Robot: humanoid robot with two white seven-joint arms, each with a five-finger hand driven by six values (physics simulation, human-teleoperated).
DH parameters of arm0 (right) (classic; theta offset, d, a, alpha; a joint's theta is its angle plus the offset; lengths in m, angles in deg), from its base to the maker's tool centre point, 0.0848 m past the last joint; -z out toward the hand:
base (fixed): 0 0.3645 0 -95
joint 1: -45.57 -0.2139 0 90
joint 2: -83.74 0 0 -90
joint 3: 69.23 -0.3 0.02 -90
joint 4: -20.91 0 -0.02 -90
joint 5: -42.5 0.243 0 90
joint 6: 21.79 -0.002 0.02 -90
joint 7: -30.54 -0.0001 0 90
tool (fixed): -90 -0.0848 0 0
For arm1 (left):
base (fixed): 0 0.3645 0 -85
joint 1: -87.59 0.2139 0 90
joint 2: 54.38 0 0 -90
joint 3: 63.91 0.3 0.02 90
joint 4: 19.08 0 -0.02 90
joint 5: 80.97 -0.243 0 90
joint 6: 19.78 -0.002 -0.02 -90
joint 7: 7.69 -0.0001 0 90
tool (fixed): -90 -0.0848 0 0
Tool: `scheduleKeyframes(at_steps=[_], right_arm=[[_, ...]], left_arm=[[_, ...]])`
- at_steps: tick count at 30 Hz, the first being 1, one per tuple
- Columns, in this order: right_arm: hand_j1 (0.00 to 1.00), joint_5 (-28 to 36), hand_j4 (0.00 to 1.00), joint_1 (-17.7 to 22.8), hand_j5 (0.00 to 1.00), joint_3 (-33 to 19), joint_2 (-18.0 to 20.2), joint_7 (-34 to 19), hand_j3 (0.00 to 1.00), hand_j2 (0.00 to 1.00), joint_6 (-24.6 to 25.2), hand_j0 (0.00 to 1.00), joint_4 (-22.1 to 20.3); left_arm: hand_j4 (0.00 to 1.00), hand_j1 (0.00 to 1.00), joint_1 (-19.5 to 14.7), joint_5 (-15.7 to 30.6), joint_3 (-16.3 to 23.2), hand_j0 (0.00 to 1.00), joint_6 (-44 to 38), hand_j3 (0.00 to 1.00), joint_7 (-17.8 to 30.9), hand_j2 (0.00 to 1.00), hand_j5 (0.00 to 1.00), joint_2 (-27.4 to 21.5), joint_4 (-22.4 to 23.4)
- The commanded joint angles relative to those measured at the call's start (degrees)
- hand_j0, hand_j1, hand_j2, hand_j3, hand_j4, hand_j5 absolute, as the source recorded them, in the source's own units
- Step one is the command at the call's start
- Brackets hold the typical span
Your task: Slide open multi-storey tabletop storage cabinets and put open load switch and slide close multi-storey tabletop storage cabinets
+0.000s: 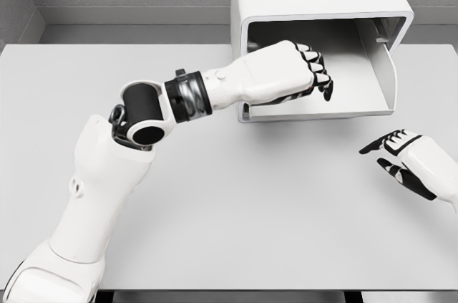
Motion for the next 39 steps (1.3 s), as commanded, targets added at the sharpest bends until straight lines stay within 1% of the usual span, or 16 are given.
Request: scheduleKeyframes(at_steps=[1,3,5,7,10,13,18,26,27,29,33,35,36,37,38,39], right_arm=[[0.57,0.4,0.57,0.0,0.57,0.1,0.0,0.0,0.57,0.57,0.0,0.57,0.0],[0.57,0.4,0.57,0.0,0.57,0.1,0.0,0.0,0.57,0.57,0.0,0.57,0.0],[0.57,0.4,0.57,0.0,0.57,0.1,0.0,0.0,0.57,0.57,0.0,0.57,0.0],[0.57,0.4,0.57,0.0,0.57,0.1,0.0,0.0,0.57,0.57,0.0,0.57,0.0],[0.57,0.4,0.57,-0.1,0.57,0.1,-0.2,0.0,0.57,0.57,0.0,0.57,0.0],[0.57,0.3,0.57,-0.1,0.57,0.1,-0.3,0.0,0.57,0.57,0.0,0.57,0.0],[0.57,0.3,0.57,-0.1,0.57,0.1,-0.3,0.0,0.57,0.57,0.0,0.57,0.0],[0.57,0.4,0.57,-0.1,0.57,0.1,-0.3,-0.7,0.57,0.57,0.0,0.57,0.0],[0.57,0.4,0.57,-0.5,0.57,0.1,-0.3,-0.8,0.57,0.57,0.0,0.57,0.0],[0.57,0.4,0.57,-1.6,0.57,1.2,-0.3,-0.8,0.57,0.57,0.0,0.57,0.0],[0.57,0.4,0.57,-1.8,0.57,1.9,-0.6,-0.8,0.57,0.57,0.0,0.57,-0.6],[0.57,0.4,0.57,-1.8,0.57,2.0,-0.7,-0.8,0.57,0.57,0.0,0.57,-0.9],[0.57,0.4,0.57,-1.8,0.57,2.2,-0.7,-0.9,0.57,0.57,0.0,0.57,-0.9],[0.57,0.5,0.57,-1.8,0.57,2.2,-0.7,-1.1,0.57,0.57,0.0,0.57,-1.0],[0.57,0.6,0.57,-2.6,0.57,2.9,-0.7,-1.6,0.57,0.57,0.0,0.57,-1.2],[0.57,0.6,0.57,-3.7,0.57,3.9,-0.7,-1.6,0.57,0.57,0.0,0.57,-1.1]], left_arm=[[0.50,0.50,0.0,0.2,0.3,0.50,-0.2,0.50,0.0,0.50,0.50,0.0,0.1],[0.50,0.50,0.0,0.2,0.3,0.50,-0.2,0.50,0.0,0.50,0.50,0.0,0.1],[0.54,0.54,0.0,0.2,0.6,0.54,-0.2,0.54,0.0,0.54,0.54,0.0,0.2],[0.63,0.63,0.0,0.2,0.9,0.63,-0.2,0.63,0.0,0.63,0.63,0.0,0.2],[0.65,0.65,0.0,0.2,0.9,0.65,-0.2,0.65,0.0,0.65,0.65,0.0,0.2],[0.75,0.75,0.0,0.2,0.8,0.75,-0.2,0.75,0.0,0.75,0.75,0.0,0.3],[0.76,0.76,-0.1,0.2,0.7,0.76,-0.2,0.76,0.0,0.76,0.76,0.0,0.5],[0.96,0.96,-0.6,0.2,0.1,0.96,-0.2,0.96,0.0,0.96,0.96,0.0,-0.4],[1.00,1.00,-1.0,0.3,-0.2,1.00,-0.2,1.00,0.0,1.00,1.00,0.0,-0.7],[1.00,1.00,-1.1,0.3,-0.9,1.00,-0.2,1.00,0.0,1.00,1.00,0.0,-3.0],[1.00,1.00,-1.0,1.1,-1.6,1.00,-0.2,1.00,0.0,1.00,1.00,0.0,-7.4],[1.00,1.00,-0.4,1.6,-4.8,1.00,-0.2,1.00,0.0,1.00,1.00,0.0,-9.7],[1.00,1.00,-0.3,4.2,-7.9,1.00,-0.2,1.00,0.0,1.00,1.00,0.0,-9.7],[1.00,1.00,-0.2,7.6,-9.1,1.00,-0.2,1.00,0.0,1.00,1.00,-1.6,-9.7],[1.00,1.00,0.0,13.2,-10.7,1.00,-0.2,1.00,0.0,1.00,1.00,-5.8,-9.7],[1.00,1.00,1.6,15.8,-13.4,1.00,-0.2,1.00,0.0,1.00,1.00,-8.5,-9.7]])
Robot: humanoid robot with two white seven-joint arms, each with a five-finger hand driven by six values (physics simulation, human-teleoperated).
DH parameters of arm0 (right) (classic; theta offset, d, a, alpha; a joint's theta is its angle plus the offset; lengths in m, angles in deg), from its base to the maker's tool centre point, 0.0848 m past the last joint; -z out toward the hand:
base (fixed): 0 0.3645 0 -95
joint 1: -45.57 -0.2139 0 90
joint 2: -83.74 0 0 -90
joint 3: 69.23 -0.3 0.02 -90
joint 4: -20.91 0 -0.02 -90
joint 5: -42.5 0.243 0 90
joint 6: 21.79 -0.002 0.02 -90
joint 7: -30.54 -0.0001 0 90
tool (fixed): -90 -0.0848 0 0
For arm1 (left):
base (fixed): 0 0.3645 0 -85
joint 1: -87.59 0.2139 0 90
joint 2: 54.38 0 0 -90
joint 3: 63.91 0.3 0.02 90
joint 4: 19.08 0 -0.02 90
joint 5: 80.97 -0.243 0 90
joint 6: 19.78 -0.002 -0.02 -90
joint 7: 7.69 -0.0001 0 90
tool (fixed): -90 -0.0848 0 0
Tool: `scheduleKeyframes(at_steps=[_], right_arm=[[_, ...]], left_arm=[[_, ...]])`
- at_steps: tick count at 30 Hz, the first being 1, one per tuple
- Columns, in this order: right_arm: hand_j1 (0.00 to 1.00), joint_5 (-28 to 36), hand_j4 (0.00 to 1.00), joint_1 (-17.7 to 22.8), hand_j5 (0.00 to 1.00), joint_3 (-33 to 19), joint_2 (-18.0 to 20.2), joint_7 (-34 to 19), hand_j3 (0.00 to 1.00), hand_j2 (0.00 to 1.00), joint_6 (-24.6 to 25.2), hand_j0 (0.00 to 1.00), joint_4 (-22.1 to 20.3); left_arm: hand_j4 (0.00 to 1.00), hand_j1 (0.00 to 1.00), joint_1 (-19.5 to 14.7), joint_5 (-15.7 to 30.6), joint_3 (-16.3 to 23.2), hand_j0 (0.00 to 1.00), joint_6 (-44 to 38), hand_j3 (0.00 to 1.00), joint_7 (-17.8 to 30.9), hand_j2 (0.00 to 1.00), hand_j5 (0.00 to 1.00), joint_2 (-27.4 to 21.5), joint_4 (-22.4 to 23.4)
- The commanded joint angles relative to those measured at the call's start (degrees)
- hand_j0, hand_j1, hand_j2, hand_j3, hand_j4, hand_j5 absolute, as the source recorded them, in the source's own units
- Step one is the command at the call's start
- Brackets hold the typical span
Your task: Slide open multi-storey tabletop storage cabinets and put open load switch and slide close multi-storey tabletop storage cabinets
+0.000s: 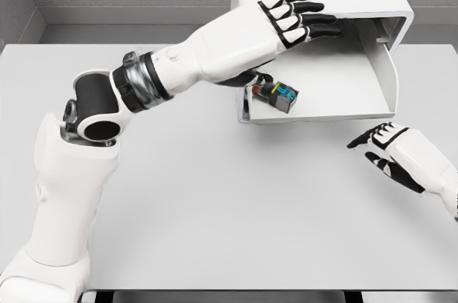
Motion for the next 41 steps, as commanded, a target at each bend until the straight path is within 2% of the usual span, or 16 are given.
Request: scheduleKeyframes(at_steps=[1,4,6,8,10,13,18,21,27,33,39,41], right_arm=[[0.57,0.4,0.57,-0.1,0.57,1.3,0.0,-0.3,0.57,0.57,0.0,0.57,-0.2],[0.57,0.5,0.57,-1.9,0.57,2.5,0.0,-1.8,0.57,0.57,0.0,0.57,-0.1],[0.57,0.6,0.57,-2.8,0.57,3.3,0.0,-2.3,0.57,0.57,0.0,0.57,-0.1],[0.57,0.4,0.57,-3.4,0.57,3.4,0.0,-2.3,0.57,0.57,0.0,0.57,0.0],[0.57,0.3,0.57,-4.8,0.57,4.5,0.0,-2.4,0.57,0.57,0.0,0.57,0.3],[0.58,0.3,0.58,-5.4,0.58,4.9,0.0,-2.4,0.58,0.58,0.0,0.58,0.5],[0.58,0.3,0.58,-9.6,0.58,7.7,0.0,-2.5,0.58,0.58,0.0,0.58,3.6],[0.58,0.3,0.58,-12.4,0.58,9.5,0.0,-4.5,0.58,0.58,0.0,0.58,5.0],[0.58,0.3,0.58,-19.7,0.58,15.1,0.0,-5.4,0.58,0.58,0.0,0.58,10.3],[0.59,0.4,0.59,-19.1,0.59,14.2,1.9,-4.7,0.59,0.59,0.0,0.59,10.8],[0.59,1.0,0.59,-18.7,0.59,9.8,5.7,-4.5,0.59,0.59,0.0,0.59,16.4],[0.59,1.0,0.59,-18.6,0.59,9.4,5.9,-3.7,0.59,0.59,0.0,0.59,16.7]], left_arm=[[1.00,1.00,0.4,7.5,-6.5,1.00,-0.2,1.00,0.0,1.00,1.00,-5.1,-0.6],[1.00,1.00,8.3,9.1,-17.4,1.00,-0.2,1.00,0.0,1.00,1.00,-9.2,-0.6],[1.00,1.00,14.4,14.3,-23.3,1.00,-0.2,1.00,0.0,1.00,1.00,-13.9,-0.6],[1.00,1.00,20.2,15.6,-28.1,1.00,-0.2,1.00,0.0,1.00,1.00,-14.6,0.0],[1.00,1.00,24.3,14.9,-29.0,1.00,-0.2,1.00,0.0,1.00,1.00,-14.7,1.6],[1.00,1.00,25.2,14.7,-28.8,1.00,-0.2,1.00,0.0,1.00,1.00,-14.7,7.5],[1.00,1.00,25.3,14.5,-28.7,1.00,-0.2,1.00,0.0,1.00,1.00,-14.6,8.9],[1.00,1.00,25.3,14.6,-28.8,1.00,-0.2,1.00,0.0,1.00,1.00,-14.6,8.9],[1.00,1.00,25.1,14.6,-29.1,1.00,-0.2,1.00,0.0,1.00,1.00,-14.6,9.7],[1.00,1.00,25.3,14.6,-29.0,1.00,-0.2,1.00,0.0,1.00,1.00,-14.6,9.7],[1.00,1.00,25.5,14.2,-28.9,1.00,-0.2,1.00,0.0,1.00,1.00,-14.7,9.9],[1.00,1.00,25.8,14.1,-28.7,1.00,-0.2,1.00,0.0,1.00,1.00,-14.7,9.9]])
